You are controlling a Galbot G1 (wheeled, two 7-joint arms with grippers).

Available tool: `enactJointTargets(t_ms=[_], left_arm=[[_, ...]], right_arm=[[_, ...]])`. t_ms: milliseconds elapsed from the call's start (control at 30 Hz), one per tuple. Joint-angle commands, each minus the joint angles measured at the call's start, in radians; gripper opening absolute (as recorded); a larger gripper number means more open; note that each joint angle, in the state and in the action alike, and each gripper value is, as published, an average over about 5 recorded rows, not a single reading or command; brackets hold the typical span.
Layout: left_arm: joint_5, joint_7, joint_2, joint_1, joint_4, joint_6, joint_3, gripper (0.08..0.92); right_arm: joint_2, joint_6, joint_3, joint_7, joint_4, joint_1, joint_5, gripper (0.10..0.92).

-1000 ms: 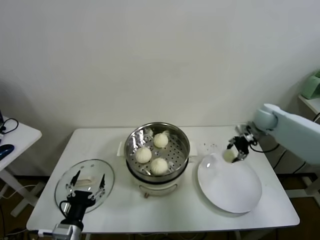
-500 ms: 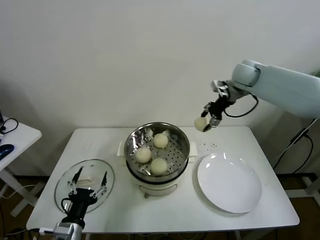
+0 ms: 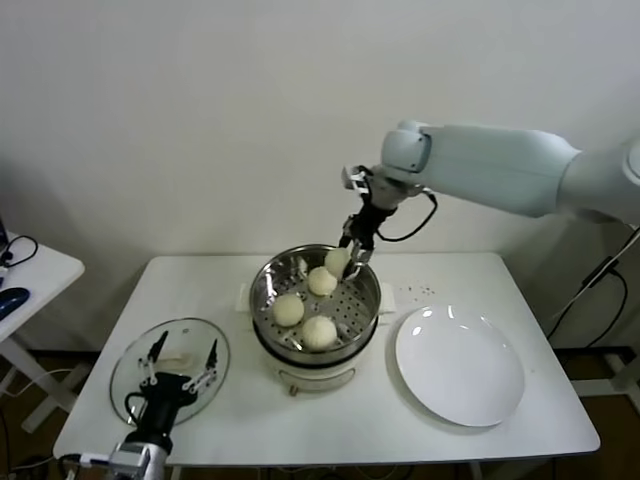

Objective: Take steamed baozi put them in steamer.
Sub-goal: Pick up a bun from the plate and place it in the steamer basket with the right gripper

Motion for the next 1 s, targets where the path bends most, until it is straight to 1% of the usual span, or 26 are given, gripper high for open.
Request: enactJointTargets(t_ms=[33,333,567,1000], left_arm=[[0.005,-0.001,-0.002,0.003,0.001,0.002,0.015,0.823],[0.004,0.000,0.001,-0.004,0.005,0.005,0.017,0.823],[-0.006,0.000,0.014,-0.018,0.003,0.010,0.013,0.823],[-0.003,-0.001,0.009,-0.022,-0.001,0.013,0.021,0.823]], right_arm=[[0.071,-0.030,-0.058,0.041,-0.007,-0.099,0.029,0.628],[0.064,-0.022,-0.063,0.034,-0.071,-0.149,-0.018,0.628],[0.049,-0.018,-0.071,0.024,-0.069,-0.158,-0.040,0.626],[0.047,-0.014,-0.062,0.029,-0.086,-0.165,-0.070,0.628]])
